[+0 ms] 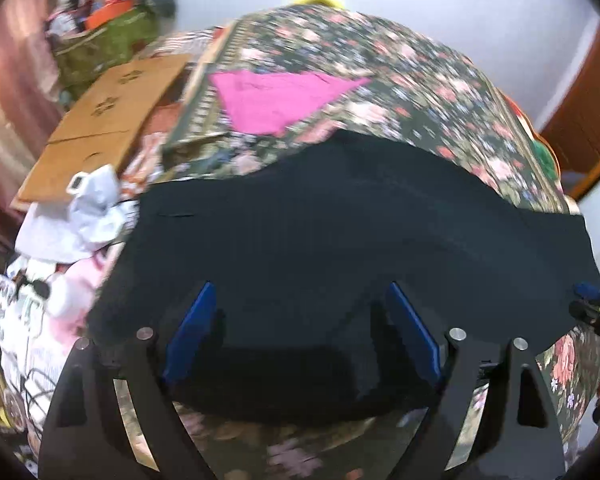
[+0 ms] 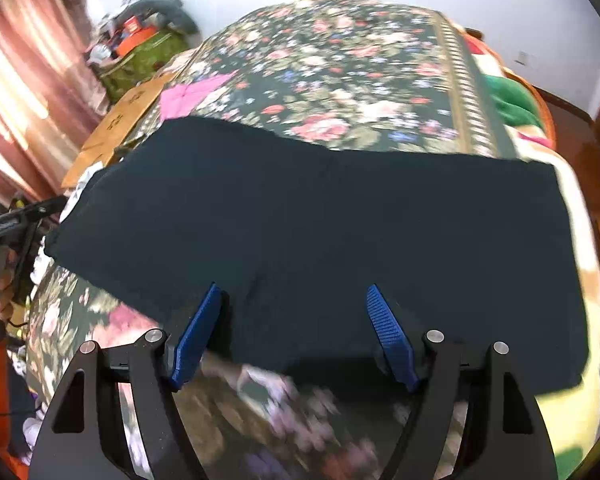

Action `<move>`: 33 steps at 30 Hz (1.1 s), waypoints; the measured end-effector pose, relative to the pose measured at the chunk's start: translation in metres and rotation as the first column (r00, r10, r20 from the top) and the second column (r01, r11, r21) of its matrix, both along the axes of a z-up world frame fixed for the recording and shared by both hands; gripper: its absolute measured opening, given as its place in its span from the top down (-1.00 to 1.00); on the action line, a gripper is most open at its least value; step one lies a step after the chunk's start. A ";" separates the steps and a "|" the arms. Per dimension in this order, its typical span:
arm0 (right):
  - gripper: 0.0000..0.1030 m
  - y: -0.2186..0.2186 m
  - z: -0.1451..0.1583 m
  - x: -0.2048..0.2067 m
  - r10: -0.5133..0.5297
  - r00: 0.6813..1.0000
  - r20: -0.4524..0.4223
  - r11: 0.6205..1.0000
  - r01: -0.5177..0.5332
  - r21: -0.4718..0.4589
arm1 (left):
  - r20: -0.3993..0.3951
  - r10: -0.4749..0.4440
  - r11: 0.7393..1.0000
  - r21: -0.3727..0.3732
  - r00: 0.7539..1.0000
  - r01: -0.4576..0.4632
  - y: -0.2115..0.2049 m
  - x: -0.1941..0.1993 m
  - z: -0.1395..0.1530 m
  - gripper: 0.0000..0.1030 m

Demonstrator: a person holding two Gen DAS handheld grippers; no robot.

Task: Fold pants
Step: 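Fold the trouser leg over with the right tool toward the left tool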

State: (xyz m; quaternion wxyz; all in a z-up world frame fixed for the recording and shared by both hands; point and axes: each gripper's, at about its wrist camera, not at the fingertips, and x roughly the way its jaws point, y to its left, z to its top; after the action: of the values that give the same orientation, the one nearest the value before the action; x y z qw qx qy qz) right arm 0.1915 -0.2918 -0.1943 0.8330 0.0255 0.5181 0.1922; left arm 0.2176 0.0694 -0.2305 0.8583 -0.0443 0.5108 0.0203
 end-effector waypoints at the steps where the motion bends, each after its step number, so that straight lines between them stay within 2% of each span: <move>1: -0.40 -0.008 0.005 -0.005 -0.021 1.000 0.018 1.000 0.021 0.000 | -0.005 -0.018 1.000 0.005 1.000 0.018 -0.007 0.003 -0.002 -0.70; 7: -0.40 -0.056 0.021 -0.031 -0.172 0.981 0.087 0.985 0.174 -0.008 | -0.032 -0.154 0.987 0.034 0.988 0.155 -0.060 0.016 -0.015 -0.74; 11: -0.41 -0.095 0.014 -0.042 -0.295 0.954 0.060 0.955 0.294 0.023 | -0.038 -0.203 0.977 0.064 0.979 0.205 -0.085 0.027 -0.016 -0.77; 14: -0.41 -0.119 0.005 -0.046 -0.362 0.932 0.021 0.931 0.360 0.056 | -0.052 -0.220 0.974 0.049 0.974 0.222 -0.097 0.036 -0.016 -0.78; 16: -0.41 -0.129 0.001 -0.048 -0.394 0.919 0.009 0.917 0.392 0.074 | -0.073 -0.246 0.969 0.019 0.967 0.248 -0.106 0.041 -0.017 -0.78; 19: -0.40 -0.143 -0.006 -0.043 -0.423 0.906 -0.017 0.897 0.421 0.134 | -0.067 -0.270 0.961 0.049 0.961 0.273 -0.124 0.045 -0.014 -0.80; 24: -0.38 -0.147 -0.014 -0.031 -0.433 0.901 -0.023 0.883 0.430 0.188 | -0.054 -0.312 0.949 0.029 0.948 0.314 -0.147 0.047 -0.008 -0.80; 25: -0.33 -0.146 -0.016 -0.028 -0.438 0.899 -0.018 0.882 0.433 0.184 | -0.051 -0.319 0.947 0.023 0.946 0.321 -0.151 0.047 -0.007 -0.80; 26: -0.18 -0.145 -0.017 -0.026 -0.446 0.895 -0.009 0.880 0.441 0.174 | -0.048 -0.326 0.945 0.017 0.944 0.327 -0.156 0.047 -0.006 -0.80; 27: 0.06 -0.146 -0.017 -0.026 -0.459 0.889 0.002 0.877 0.452 0.164 | -0.045 -0.331 0.943 0.014 0.943 0.332 -0.159 0.047 -0.005 -0.80; 28: 0.20 -0.147 -0.017 -0.026 -0.466 0.885 0.009 0.874 0.459 0.158 | -0.041 -0.335 0.942 0.011 0.941 0.336 -0.162 0.047 -0.004 -0.80; 30: 0.67 -0.150 -0.014 -0.026 -0.476 0.879 0.026 0.871 0.467 0.151 | -0.035 -0.340 0.940 0.013 0.940 0.341 -0.168 0.047 -0.002 -0.80; 33: 0.76 -0.151 -0.004 -0.027 -0.441 0.893 0.091 0.895 0.429 0.121 | -0.028 -0.345 0.938 0.020 0.938 0.346 -0.171 0.045 0.000 -0.80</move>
State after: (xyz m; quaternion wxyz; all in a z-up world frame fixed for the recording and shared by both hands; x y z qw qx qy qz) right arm 0.1641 -0.4423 -0.1982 0.8814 0.1704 0.4398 0.0272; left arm 0.2630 -0.1013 -0.2300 0.8428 0.0570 0.5206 -0.1239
